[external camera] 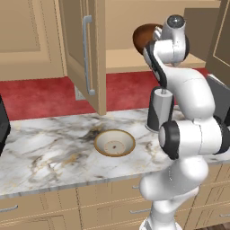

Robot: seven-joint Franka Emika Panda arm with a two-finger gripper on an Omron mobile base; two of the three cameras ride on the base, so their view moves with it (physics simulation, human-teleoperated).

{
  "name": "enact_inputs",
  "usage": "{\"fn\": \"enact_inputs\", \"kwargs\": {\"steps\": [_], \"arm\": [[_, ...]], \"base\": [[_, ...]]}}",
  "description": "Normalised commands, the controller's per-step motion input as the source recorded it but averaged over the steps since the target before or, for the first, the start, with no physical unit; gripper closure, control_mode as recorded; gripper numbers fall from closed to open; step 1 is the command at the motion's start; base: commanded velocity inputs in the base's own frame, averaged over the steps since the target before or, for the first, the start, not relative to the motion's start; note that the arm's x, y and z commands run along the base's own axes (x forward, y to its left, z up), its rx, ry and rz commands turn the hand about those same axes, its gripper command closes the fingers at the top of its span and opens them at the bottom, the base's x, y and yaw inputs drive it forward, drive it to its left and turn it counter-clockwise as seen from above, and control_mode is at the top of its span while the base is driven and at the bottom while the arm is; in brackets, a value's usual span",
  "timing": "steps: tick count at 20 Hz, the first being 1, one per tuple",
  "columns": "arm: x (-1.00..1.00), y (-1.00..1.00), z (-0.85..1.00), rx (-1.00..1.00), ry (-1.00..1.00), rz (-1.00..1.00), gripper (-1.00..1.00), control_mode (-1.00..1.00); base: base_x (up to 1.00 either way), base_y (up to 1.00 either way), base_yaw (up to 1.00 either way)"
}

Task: Open the cabinet. Pick the bowls from the counter and place them in the cabinet. Then close the cabinet.

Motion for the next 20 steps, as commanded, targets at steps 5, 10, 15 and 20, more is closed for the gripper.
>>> {"fn": "enact_inputs", "kwargs": {"steps": [5, 10, 15, 20], "arm": [[0.0, 0.0, 0.0, 0.0, 0.0, 0.0, -1.0, -1.0], [0.0, 0.0, 0.0, 0.0, 0.0, 0.0, -1.0, -1.0], [-0.03, 0.0, 0.0, 0.0, 0.0, 0.0, -1.0, -1.0], [-0.52, -0.06, 0.06, 0.0, -0.03, 0.0, -1.0, -1.0]], "base": [[0.0, 0.0, 0.0], [0.0, 0.0, 0.0], [0.0, 0.0, 0.0], [0.0, 0.0, 0.0]]}}
